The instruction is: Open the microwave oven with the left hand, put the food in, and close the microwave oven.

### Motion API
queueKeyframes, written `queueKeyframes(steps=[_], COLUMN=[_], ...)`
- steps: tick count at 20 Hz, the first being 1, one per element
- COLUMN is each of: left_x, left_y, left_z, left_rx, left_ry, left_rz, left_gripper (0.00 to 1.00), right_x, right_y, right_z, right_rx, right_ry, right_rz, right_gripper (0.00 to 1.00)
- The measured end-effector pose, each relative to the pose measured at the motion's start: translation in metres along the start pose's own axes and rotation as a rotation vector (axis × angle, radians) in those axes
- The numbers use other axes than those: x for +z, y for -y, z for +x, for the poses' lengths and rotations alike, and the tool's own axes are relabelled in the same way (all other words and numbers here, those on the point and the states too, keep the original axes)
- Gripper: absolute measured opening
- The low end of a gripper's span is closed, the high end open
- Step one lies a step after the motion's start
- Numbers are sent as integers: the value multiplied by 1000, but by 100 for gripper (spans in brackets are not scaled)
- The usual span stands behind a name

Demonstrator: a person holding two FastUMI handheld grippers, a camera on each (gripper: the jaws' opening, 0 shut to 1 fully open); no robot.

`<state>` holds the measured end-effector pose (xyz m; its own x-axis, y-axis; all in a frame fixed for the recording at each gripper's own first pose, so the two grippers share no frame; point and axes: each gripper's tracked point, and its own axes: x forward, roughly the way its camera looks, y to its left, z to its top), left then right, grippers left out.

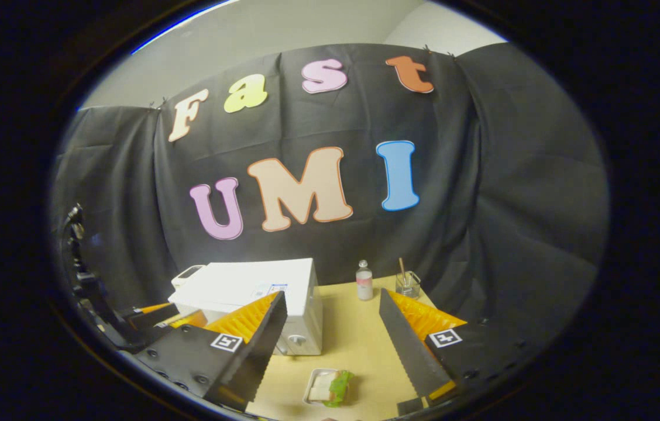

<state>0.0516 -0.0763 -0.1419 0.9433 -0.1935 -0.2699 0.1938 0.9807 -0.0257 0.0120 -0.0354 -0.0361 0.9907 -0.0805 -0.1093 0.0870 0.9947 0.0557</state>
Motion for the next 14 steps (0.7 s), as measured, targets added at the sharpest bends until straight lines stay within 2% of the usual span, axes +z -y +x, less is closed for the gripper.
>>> queueKeyframes(steps=[1, 2, 3, 5, 6, 7, 8, 9, 10, 11, 14], left_x=[-12, -22, -34, -59, -69, -80, -89, -97, -107, -115, -135], left_y=[2, 2, 3, 6, 8, 7, 9, 11, 9, 9, 14], left_z=[7, 16, 25, 40, 47, 56, 63, 70, 76, 84, 100], left_rx=[-8, -12, -19, -30, -35, -36, -39, -42, -40, -38, -40], left_ry=[-25, -39, -57, -107, -125, -150, -175, -198, -218, -233, -288], left_rz=[-7, -15, -24, -32, -27, -21, -15, -11, -7, -7, -22], left_gripper=[97, 97, 97, 97, 97, 97, 97, 94, 97, 98, 97], right_x=[-2, -3, -4, -6, -6, -9, -9, -10, -11, -11, -11], right_y=[3, 6, 8, 12, 15, 19, 21, 24, 27, 29, 40], right_z=[0, 0, 0, 1, 2, 3, 4, 5, 5, 6, 8], right_rx=[-10, -18, -26, -39, -48, -57, -64, -71, -80, -88, -113], right_ry=[-5, -11, -15, -16, -18, -21, -24, -26, -27, -28, -31], right_rz=[7, 14, 25, 42, 44, 47, 49, 52, 56, 58, 61], right_gripper=[92, 99, 92, 92, 99, 99, 92, 92, 92, 99, 99])
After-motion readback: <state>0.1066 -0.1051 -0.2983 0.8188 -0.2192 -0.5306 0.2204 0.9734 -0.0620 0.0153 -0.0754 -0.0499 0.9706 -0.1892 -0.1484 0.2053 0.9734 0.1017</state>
